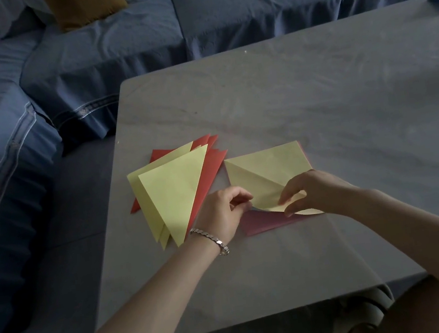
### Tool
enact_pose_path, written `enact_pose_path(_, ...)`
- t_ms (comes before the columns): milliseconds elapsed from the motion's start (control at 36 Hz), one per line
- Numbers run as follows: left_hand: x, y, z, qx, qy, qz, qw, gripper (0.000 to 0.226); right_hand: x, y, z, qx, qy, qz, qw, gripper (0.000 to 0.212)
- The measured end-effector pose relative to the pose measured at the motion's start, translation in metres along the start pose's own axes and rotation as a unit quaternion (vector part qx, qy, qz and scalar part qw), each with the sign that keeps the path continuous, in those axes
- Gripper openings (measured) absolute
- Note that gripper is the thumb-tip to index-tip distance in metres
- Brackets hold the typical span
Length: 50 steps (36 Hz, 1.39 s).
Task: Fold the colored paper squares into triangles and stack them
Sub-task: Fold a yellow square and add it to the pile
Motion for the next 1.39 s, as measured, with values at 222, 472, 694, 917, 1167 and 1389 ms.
enact_pose_path(222,0.003,0.0,0.0,0.005,0.001,0.004,1.0,0.011,0.0,-0.001,0.002,0.007,0.004,0.001,1.0,0.023)
enact_pose_path(472,0.006,0.001,-0.001,0.002,0.004,0.008,1.0,0.013,-0.001,-0.004,0.0,-0.001,0.02,0.022,1.0,0.015)
enact_pose_path(694,0.013,0.006,-0.006,0.006,-0.026,0.019,0.999,0.03,0.002,0.003,-0.007,-0.018,0.074,0.042,0.996,0.028)
enact_pose_path(917,0.013,0.007,-0.016,0.111,-0.241,-0.034,0.964,0.048,0.011,0.001,-0.012,-0.04,0.201,0.102,0.974,0.036)
enact_pose_path(1167,0.014,-0.005,-0.007,0.162,-0.251,-0.016,0.954,0.042,0.012,0.0,-0.01,-0.033,0.195,0.095,0.976,0.041)
enact_pose_path(1389,0.009,-0.01,-0.003,0.189,-0.286,-0.035,0.939,0.027,0.013,0.004,-0.014,-0.047,0.138,0.068,0.987,0.036)
Point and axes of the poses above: each hand's wrist, its own y-axis away from the middle knuckle, its own z-axis out of the back of the hand, x = y × z, the point moved 2 cm from there along -y, towards the middle knuckle, and after that the axes turned 7 degrees about x, right-handed, at the moved point
